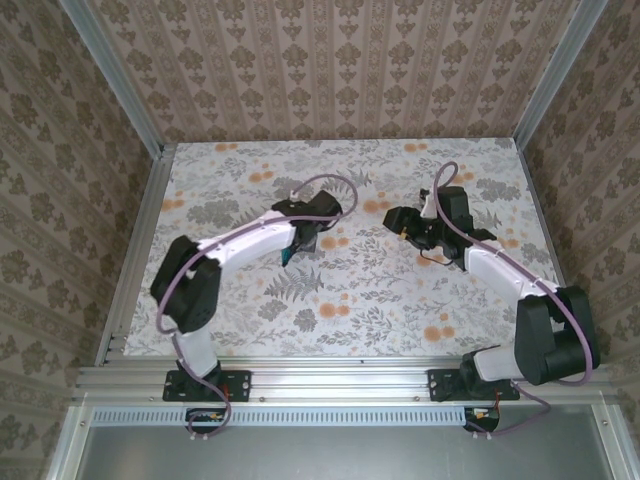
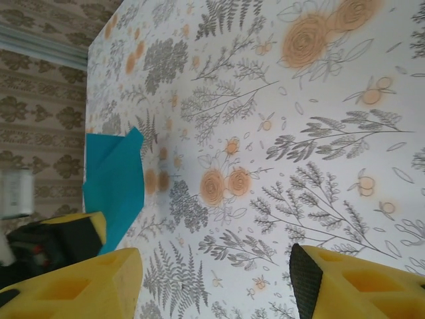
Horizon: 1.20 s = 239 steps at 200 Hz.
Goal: Fold a paper plane with a square sheet of paper (pick it up from the middle)
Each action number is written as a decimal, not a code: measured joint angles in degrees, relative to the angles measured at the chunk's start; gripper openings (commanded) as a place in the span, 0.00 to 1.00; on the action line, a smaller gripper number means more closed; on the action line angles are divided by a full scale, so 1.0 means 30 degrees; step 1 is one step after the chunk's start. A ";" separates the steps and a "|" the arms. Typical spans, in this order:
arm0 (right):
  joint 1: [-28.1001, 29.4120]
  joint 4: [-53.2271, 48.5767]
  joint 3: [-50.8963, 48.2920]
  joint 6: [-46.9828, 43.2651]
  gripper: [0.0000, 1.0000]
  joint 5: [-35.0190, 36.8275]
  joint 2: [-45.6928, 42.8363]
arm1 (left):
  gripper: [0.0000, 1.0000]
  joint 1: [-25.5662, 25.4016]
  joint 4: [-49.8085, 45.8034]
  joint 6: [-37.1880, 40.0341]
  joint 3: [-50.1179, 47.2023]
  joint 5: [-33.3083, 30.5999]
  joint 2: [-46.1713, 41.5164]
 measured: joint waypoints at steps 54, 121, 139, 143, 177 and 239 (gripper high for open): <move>-0.0386 -0.0605 0.0000 -0.0153 0.63 0.0714 -0.0175 | 0.15 -0.1443 -0.1537 -0.0495 0.3016 -0.1195 0.4255; -0.0678 -0.0903 -0.0022 -0.0131 0.63 0.1122 -0.0175 | 0.30 -0.1909 -0.1333 -0.0182 0.4014 0.0561 0.5792; -0.0721 -0.1020 -0.0022 -0.0131 0.63 0.1377 -0.0211 | 0.37 -0.1880 -0.0576 0.0073 0.3963 0.2055 0.5727; -0.0743 -0.1064 -0.0022 -0.0131 0.63 0.1399 -0.0219 | 0.38 -0.1858 -0.0321 0.0175 0.3876 0.2477 0.5639; -0.0678 -0.1792 -0.0007 -0.0291 0.61 0.1676 -0.0284 | 0.52 -0.1319 0.1807 0.0554 0.1982 0.6011 0.3060; 0.3810 -0.3249 0.3038 -0.0918 0.49 0.3694 0.2448 | 0.69 0.3300 0.5880 -0.0117 -0.3228 1.0200 -0.4554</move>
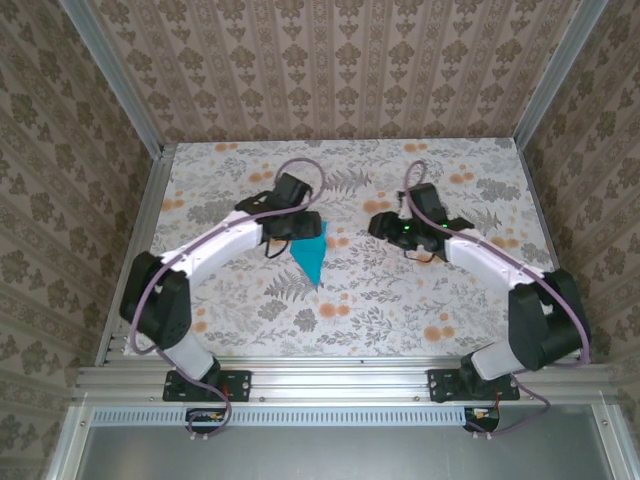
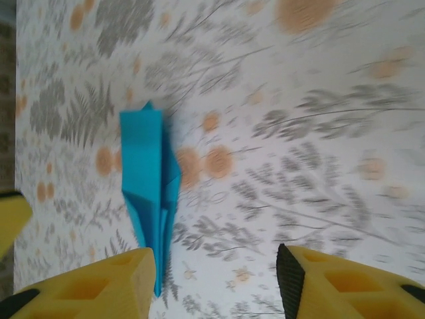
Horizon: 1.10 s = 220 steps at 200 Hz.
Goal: Fold a paper plane with a square sheet of paper (pick it up from the middle)
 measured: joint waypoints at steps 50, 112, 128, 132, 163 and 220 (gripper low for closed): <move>0.5362 -0.0517 0.4656 -0.0226 0.43 0.0685 0.5209 | 0.75 0.2608 0.0539 -0.0597 -0.3745 0.0663 -0.1625; 0.7191 -0.1902 0.7796 -0.0255 0.42 0.0466 0.9464 | 0.78 0.4481 0.0947 -0.0984 -0.5472 0.0670 -0.2965; 0.7082 -0.2331 0.7992 -0.0393 0.42 0.0488 0.9952 | 0.78 0.4619 0.1107 -0.1071 -0.5727 0.0721 -0.2965; 0.7053 -0.2448 0.7992 -0.0459 0.42 0.0503 1.0032 | 0.78 0.4656 0.1144 -0.1078 -0.5778 0.0750 -0.2965; 0.6615 -0.3096 0.7927 -0.1115 0.42 0.0510 1.0134 | 0.78 0.4867 0.1880 -0.1246 -0.6360 0.1749 -0.2965; 0.4918 -0.1173 0.5523 -0.1552 0.42 -0.1552 0.9486 | 0.77 0.5085 0.5931 -0.2601 -0.8808 0.6353 -0.2958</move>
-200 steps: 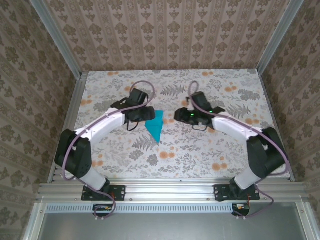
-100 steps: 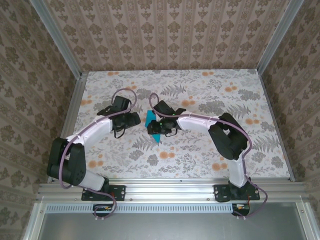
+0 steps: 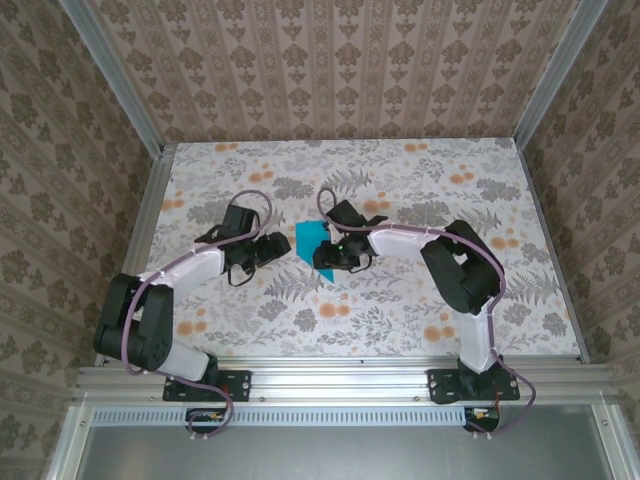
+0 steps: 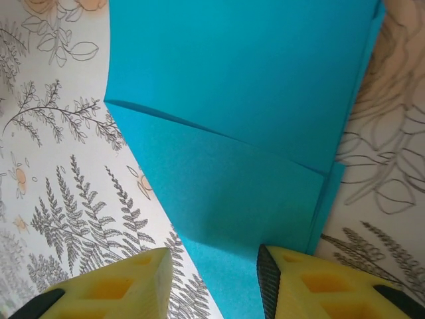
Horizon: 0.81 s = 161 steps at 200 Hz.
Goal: Fold a paper plane with a square sheet of paper (pick it up from the middle)
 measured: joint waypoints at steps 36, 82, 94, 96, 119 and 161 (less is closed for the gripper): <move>-0.1217 0.2980 -0.1887 0.1348 0.41 -0.2769 -0.0255 | 0.74 -0.0058 0.3118 -0.1260 -0.1144 0.2397 0.0765; -0.2382 0.6499 -0.3679 0.3490 0.40 -0.5559 -0.0321 | 0.66 -0.0889 0.5530 -0.2259 -0.1042 0.3832 0.2623; -0.2514 0.6929 -0.3876 0.3825 0.39 -0.5850 -0.0321 | 0.63 -0.1137 0.5756 -0.2368 -0.0823 0.3971 0.3191; -0.2535 0.6987 -0.3912 0.3861 0.40 -0.5872 -0.0313 | 0.62 -0.1166 0.5770 -0.2368 -0.0787 0.3978 0.3264; -0.2710 0.7315 -0.4109 0.4160 0.39 -0.6178 -0.0313 | 0.54 -0.1421 0.6127 -0.2535 -0.0138 0.4167 0.4335; -0.2929 0.7584 -0.4277 0.4350 0.39 -0.6455 -0.0313 | 0.39 -0.1443 0.7125 -0.2827 0.0976 0.4546 0.5880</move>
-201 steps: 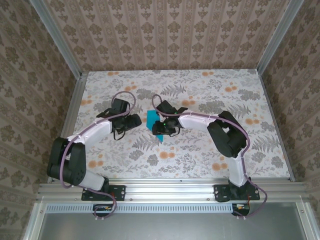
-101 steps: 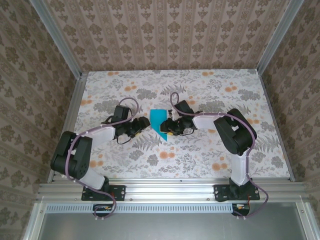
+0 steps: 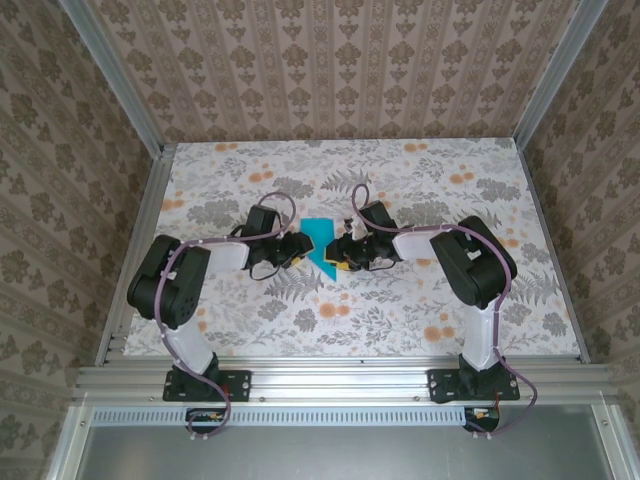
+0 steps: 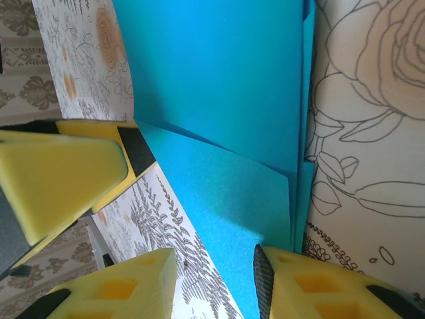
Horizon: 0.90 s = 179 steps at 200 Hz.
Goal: Fold a paper plane with a square sheet of paper (pick it up from the middle)
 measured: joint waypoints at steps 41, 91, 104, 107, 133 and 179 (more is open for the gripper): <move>-0.0226 0.0036 -0.0051 0.0000 0.38 -0.0233 0.0000 | 0.29 0.0000 0.0736 -0.0197 0.0372 0.0423 0.0867; -0.0525 0.0022 -0.0051 -0.0117 0.38 -0.0306 0.0000 | 0.15 0.0000 0.1807 -0.0503 0.0372 0.0612 0.0969; -0.0546 -0.0022 -0.0044 -0.0255 0.38 -0.0313 0.0000 | 0.08 0.0000 0.2025 -0.0554 0.0372 0.0619 0.0969; -0.0554 -0.0036 -0.0044 -0.0342 0.38 -0.0321 0.0000 | 0.07 0.0000 0.2076 -0.0561 0.0372 0.0627 0.0969; -0.0561 -0.0488 -0.0029 -0.1144 0.41 -0.0197 -0.0189 | 0.05 -0.0087 0.1909 -0.0568 0.0372 0.0364 0.0969; -0.0415 -0.2710 -0.0080 -0.3861 0.51 0.2630 -0.3060 | 0.04 -0.1647 -0.1515 -0.0357 0.0612 -0.2178 -0.0197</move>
